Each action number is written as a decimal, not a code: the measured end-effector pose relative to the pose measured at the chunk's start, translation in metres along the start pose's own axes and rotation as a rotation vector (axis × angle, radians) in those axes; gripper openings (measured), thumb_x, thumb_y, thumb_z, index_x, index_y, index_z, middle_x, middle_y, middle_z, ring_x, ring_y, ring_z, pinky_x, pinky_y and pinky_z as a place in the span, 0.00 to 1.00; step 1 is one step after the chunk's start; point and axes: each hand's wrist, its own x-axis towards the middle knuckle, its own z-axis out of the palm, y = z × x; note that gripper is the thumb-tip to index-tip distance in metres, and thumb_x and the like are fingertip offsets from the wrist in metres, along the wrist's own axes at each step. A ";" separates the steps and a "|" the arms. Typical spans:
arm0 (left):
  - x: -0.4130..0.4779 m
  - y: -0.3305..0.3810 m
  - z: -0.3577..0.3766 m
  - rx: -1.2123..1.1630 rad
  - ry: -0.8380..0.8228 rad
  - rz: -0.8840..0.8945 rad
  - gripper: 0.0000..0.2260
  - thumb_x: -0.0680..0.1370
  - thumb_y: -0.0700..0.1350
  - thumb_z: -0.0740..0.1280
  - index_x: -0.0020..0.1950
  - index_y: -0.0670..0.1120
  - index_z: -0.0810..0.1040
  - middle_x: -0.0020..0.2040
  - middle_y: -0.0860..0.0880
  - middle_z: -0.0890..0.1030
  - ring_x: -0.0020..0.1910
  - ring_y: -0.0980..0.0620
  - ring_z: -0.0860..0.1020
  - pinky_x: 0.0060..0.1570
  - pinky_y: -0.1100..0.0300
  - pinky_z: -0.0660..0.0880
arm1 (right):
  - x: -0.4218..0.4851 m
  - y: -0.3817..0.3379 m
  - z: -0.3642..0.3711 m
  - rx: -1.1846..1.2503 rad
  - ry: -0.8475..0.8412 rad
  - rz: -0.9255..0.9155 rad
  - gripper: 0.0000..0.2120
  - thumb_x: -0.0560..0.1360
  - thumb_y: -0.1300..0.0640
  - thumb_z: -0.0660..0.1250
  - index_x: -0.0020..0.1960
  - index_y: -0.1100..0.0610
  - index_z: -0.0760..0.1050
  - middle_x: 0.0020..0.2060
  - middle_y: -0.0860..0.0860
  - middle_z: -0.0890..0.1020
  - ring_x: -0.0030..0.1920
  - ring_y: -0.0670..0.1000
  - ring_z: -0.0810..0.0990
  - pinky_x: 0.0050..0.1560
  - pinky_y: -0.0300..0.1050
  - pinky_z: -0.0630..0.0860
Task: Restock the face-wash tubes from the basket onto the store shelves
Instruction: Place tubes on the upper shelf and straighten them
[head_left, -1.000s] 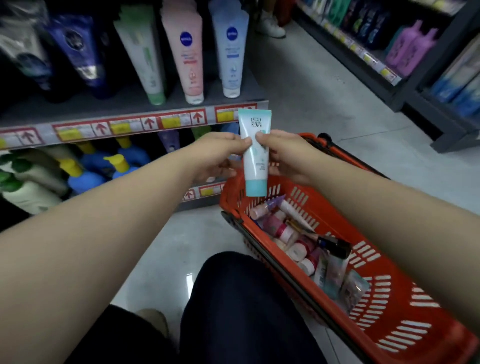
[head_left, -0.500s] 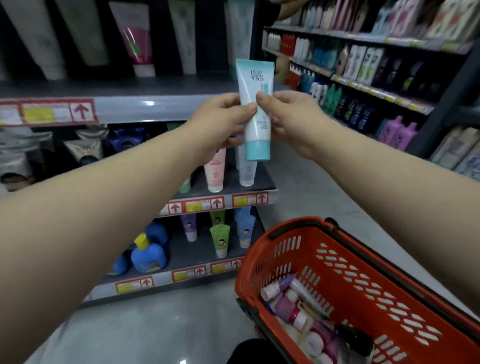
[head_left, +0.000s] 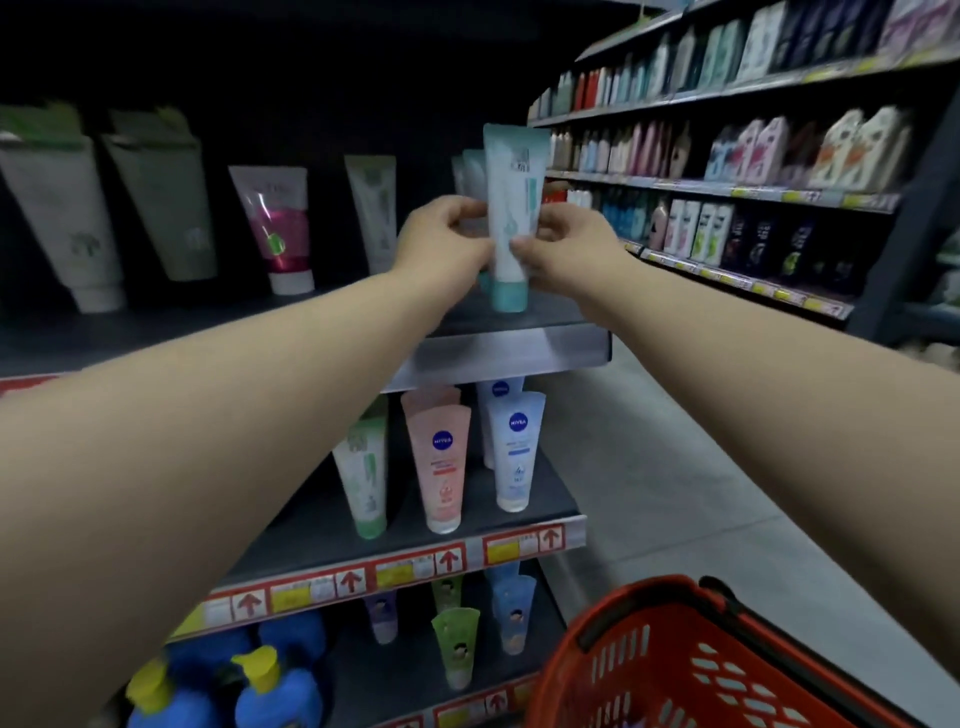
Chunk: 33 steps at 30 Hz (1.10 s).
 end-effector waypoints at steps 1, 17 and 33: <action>0.004 -0.004 0.000 -0.004 -0.017 0.010 0.17 0.73 0.39 0.70 0.61 0.48 0.76 0.56 0.47 0.81 0.53 0.48 0.81 0.51 0.49 0.80 | 0.005 0.002 0.003 -0.008 0.016 0.000 0.16 0.76 0.64 0.66 0.63 0.61 0.73 0.57 0.58 0.80 0.56 0.55 0.80 0.58 0.55 0.78; 0.023 -0.027 -0.001 0.118 -0.251 -0.003 0.24 0.76 0.31 0.62 0.69 0.49 0.72 0.55 0.52 0.80 0.51 0.56 0.79 0.49 0.62 0.78 | 0.035 0.024 0.016 -0.129 0.051 0.010 0.19 0.76 0.66 0.65 0.67 0.60 0.70 0.56 0.56 0.80 0.56 0.54 0.79 0.59 0.50 0.77; -0.064 0.009 0.004 0.895 -0.216 0.315 0.27 0.76 0.43 0.61 0.75 0.48 0.63 0.74 0.49 0.66 0.72 0.50 0.66 0.68 0.58 0.64 | -0.067 0.019 -0.046 -0.810 -0.145 -0.366 0.30 0.74 0.53 0.62 0.74 0.54 0.60 0.68 0.54 0.72 0.67 0.55 0.70 0.65 0.51 0.70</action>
